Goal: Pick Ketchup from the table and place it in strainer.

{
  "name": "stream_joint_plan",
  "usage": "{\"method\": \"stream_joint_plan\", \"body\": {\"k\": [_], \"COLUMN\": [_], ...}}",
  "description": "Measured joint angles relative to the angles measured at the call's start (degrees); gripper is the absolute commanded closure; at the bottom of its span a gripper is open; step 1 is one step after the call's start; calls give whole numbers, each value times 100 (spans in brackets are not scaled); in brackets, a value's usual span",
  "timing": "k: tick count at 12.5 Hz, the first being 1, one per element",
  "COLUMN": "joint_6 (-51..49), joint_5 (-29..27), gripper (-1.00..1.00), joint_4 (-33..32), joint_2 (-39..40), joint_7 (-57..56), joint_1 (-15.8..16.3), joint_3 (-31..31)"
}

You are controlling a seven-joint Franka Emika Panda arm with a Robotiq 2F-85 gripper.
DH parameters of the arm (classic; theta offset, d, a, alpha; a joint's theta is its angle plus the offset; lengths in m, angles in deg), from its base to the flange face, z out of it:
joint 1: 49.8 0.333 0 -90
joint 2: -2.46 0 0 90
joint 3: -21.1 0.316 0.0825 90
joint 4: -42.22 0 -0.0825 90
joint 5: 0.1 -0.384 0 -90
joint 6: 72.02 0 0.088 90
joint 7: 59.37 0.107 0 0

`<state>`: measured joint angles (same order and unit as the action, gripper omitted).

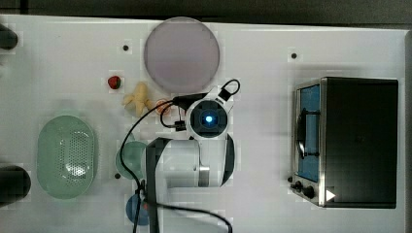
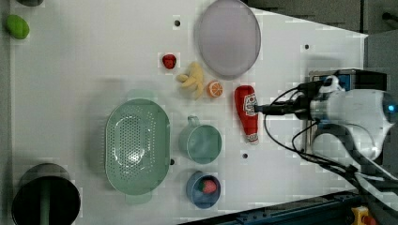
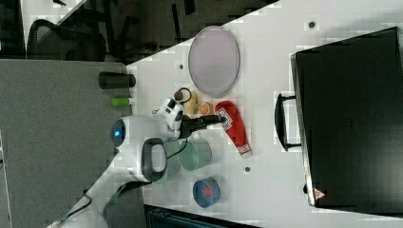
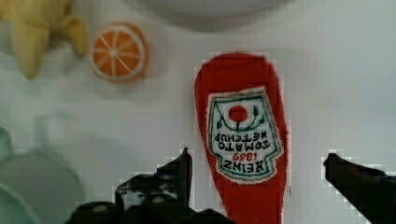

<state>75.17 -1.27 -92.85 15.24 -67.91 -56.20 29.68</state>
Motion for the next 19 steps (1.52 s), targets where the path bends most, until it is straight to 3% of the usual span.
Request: {"method": "stream_joint_plan", "body": {"k": [6,7,10,14,19], "joint_6": [537,660,845,850,-1133], "joint_5": [128,125,125,169,132], "gripper": [-100,-92,-23,-23,-23], "joint_4": [-101,-112,-67,-67,22], "joint_2": [1052,1065,1055,1000,-129], "joint_7": [-31,-34,-34,-34,0], "joint_1": [12,7,23,9,-28], "joint_3": [-83,-82,-74,-50,-36]}}
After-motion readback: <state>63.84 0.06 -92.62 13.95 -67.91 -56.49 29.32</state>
